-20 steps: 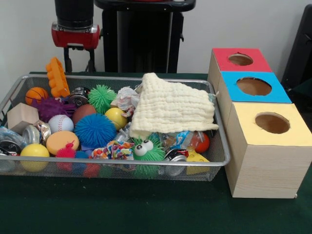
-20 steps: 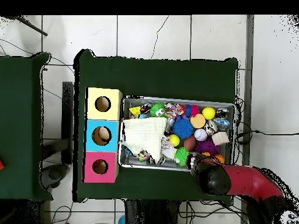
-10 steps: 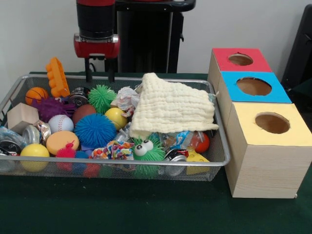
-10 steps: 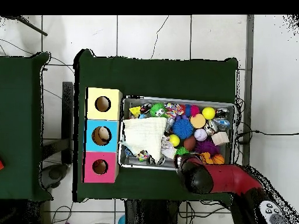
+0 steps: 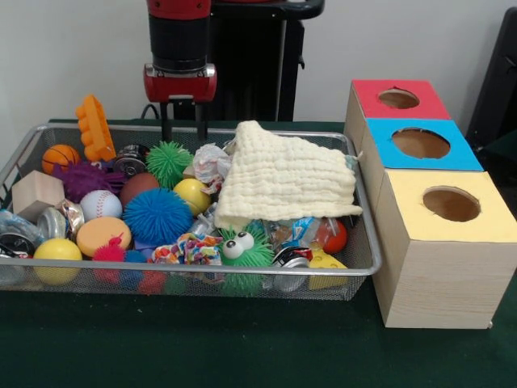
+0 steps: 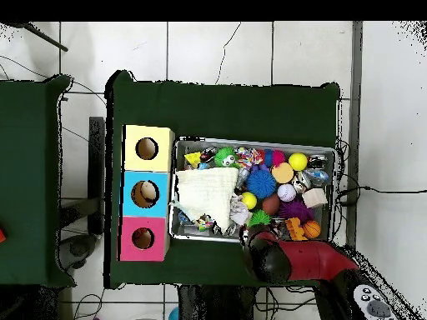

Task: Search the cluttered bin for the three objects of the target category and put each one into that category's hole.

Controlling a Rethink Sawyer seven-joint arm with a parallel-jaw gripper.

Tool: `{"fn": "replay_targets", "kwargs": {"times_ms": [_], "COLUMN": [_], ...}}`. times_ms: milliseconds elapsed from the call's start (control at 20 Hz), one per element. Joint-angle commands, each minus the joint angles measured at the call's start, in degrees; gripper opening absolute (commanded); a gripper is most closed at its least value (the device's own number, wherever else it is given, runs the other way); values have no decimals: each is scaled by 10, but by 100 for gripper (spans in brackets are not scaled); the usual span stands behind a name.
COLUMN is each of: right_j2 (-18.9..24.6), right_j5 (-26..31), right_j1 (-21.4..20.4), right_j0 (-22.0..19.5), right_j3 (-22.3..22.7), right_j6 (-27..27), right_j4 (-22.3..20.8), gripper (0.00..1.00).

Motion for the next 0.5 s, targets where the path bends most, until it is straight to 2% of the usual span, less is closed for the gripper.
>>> {"fn": "replay_targets", "kwargs": {"times_ms": [50,500], "right_j2": [-25,-22], "right_j5": [-27,-15], "right_j1": [21,4], "right_j0": [13,19], "right_j3": [7,16], "right_j6": [83,82], "right_j4": [-2,17], "gripper": [100,100]}}
